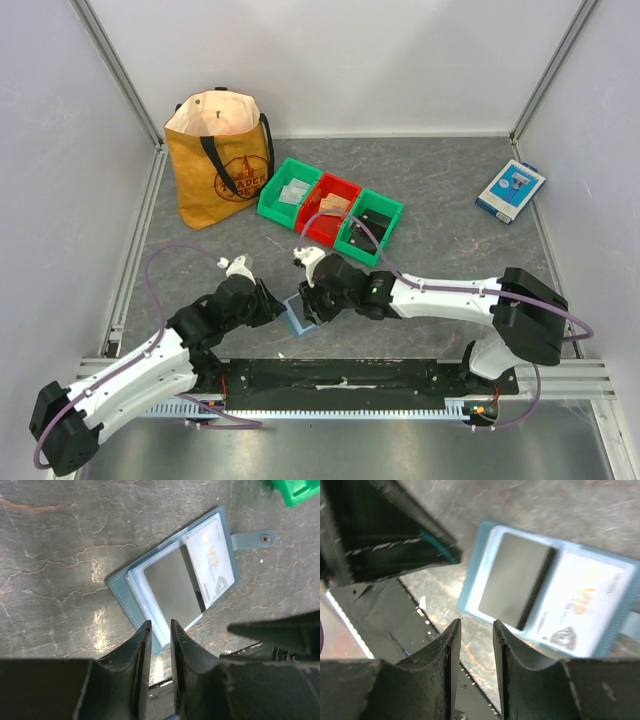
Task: Take the credit cards out of the card holder
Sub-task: Remove the credit card from the card holder.
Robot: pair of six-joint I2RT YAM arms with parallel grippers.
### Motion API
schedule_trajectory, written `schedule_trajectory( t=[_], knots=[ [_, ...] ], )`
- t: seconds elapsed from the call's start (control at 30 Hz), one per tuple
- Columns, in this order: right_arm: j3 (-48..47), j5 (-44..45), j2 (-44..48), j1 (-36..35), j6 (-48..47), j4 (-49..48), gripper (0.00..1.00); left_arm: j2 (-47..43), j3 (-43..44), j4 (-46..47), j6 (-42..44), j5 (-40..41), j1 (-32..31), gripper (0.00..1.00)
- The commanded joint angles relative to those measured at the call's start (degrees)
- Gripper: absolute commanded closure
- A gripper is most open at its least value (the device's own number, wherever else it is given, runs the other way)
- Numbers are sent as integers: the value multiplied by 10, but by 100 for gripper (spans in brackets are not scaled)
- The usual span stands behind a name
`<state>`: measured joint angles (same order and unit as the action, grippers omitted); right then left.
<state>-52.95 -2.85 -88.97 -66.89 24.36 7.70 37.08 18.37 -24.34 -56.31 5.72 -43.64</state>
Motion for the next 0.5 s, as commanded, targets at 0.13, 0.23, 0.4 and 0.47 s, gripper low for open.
schedule_trajectory(
  t=[0.13,0.23,0.4,0.47],
  knots=[
    [61,-79,20,101,31,-105,65,77,11,147,14,-71,-1,75],
    [80,-108,4,120,47,-153,67,126,9,180,21,-78,-2,78],
    [114,-133,-30,139,82,-236,68,160,-12,200,23,-71,-2,82],
    [121,-138,-42,142,87,-249,68,169,-25,208,20,-69,-1,85]
  ],
)
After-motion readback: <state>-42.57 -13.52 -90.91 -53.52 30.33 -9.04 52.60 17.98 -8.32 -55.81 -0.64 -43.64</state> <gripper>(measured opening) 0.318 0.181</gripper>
